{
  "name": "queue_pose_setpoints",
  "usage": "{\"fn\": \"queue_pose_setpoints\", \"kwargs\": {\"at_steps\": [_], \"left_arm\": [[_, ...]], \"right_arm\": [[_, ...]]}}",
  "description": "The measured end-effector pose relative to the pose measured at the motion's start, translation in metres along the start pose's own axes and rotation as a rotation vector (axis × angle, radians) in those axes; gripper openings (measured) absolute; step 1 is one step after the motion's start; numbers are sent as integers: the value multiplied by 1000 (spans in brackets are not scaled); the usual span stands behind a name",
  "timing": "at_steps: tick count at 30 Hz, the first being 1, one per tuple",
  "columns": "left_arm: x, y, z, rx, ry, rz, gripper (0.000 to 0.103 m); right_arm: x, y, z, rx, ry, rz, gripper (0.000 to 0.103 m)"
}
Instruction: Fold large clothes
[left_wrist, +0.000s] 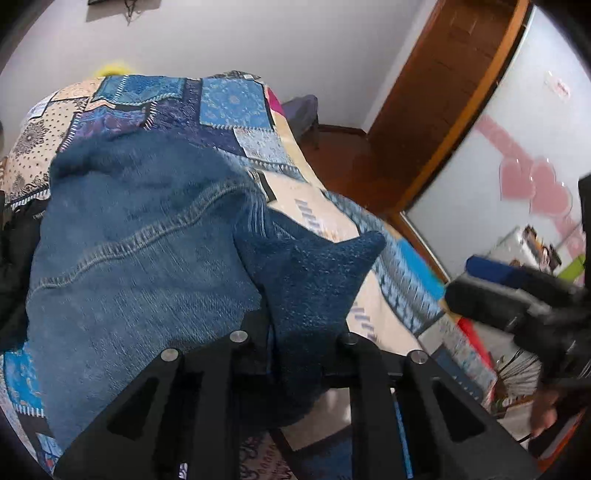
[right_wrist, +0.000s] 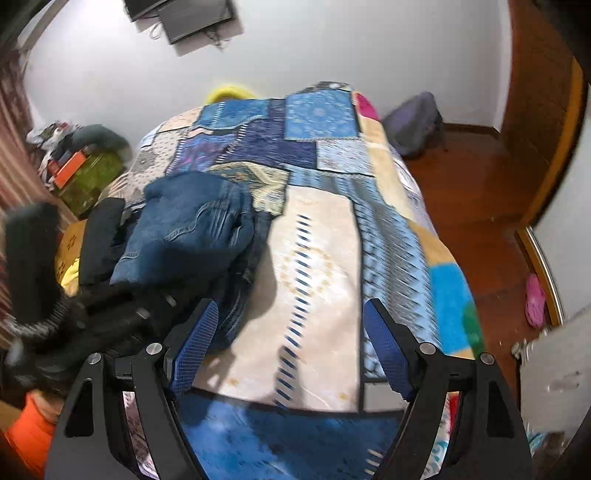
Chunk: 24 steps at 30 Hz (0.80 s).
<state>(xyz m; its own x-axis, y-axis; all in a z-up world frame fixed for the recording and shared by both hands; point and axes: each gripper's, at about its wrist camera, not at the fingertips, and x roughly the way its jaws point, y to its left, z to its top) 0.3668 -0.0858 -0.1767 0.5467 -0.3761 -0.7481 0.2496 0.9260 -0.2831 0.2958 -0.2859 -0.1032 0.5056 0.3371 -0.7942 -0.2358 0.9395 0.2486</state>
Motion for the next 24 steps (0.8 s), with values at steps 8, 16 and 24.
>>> {"fn": "queue_pose_setpoints", "kwargs": {"at_steps": [8,16,24], "left_arm": [[-39,-19,-10,170,21,19,53],[-99,11,-5,194,-155,227,82],[-87,87,-13,25,-83,290,88]], "right_arm": [[-17,3,-4,-23,-23,20,78],[-10,43,16,-106,-68,78,78],[39,55,13,-89,32,111,78]]}}
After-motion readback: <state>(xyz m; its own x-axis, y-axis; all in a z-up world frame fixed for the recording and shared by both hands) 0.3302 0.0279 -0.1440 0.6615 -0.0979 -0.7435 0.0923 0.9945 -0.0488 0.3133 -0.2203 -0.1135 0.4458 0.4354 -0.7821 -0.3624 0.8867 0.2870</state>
